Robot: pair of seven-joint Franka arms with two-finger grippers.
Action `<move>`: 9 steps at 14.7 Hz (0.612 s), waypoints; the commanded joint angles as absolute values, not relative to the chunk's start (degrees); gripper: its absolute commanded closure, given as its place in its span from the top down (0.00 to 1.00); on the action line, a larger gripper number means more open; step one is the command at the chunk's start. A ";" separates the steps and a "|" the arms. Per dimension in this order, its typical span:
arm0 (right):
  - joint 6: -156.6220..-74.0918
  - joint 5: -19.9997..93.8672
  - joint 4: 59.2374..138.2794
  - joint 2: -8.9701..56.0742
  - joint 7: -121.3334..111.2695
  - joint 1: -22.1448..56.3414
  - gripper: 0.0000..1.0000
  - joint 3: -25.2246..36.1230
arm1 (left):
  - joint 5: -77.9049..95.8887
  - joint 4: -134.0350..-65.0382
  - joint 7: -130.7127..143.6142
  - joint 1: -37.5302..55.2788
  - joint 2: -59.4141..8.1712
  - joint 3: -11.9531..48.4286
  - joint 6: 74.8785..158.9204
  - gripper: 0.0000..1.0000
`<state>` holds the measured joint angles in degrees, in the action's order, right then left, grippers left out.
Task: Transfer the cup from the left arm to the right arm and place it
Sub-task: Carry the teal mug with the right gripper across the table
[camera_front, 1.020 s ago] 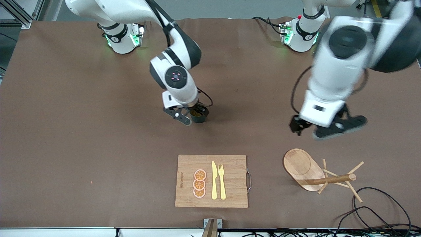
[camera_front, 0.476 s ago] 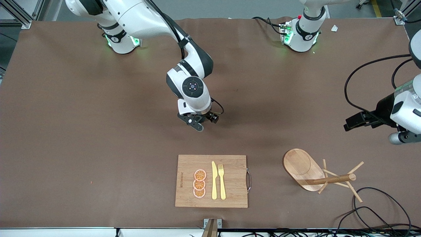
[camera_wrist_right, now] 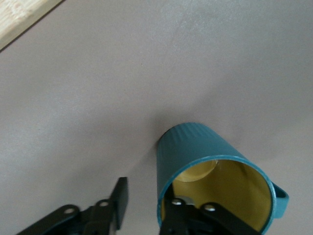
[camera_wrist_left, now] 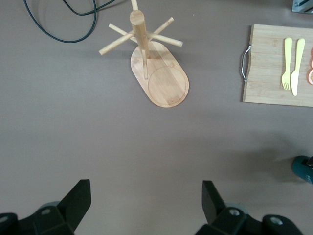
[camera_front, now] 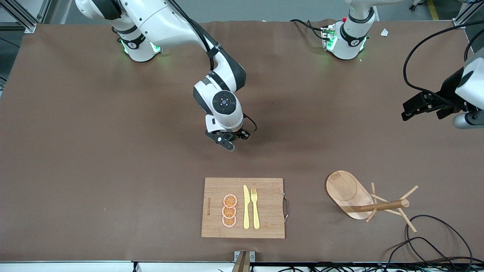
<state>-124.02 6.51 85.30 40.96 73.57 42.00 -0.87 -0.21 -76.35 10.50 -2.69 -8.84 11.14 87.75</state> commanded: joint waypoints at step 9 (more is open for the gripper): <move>-114.79 3.87 81.56 37.98 59.88 31.40 0.00 -0.09 | -0.96 -77.25 8.61 -0.64 -8.00 10.46 83.67 1.00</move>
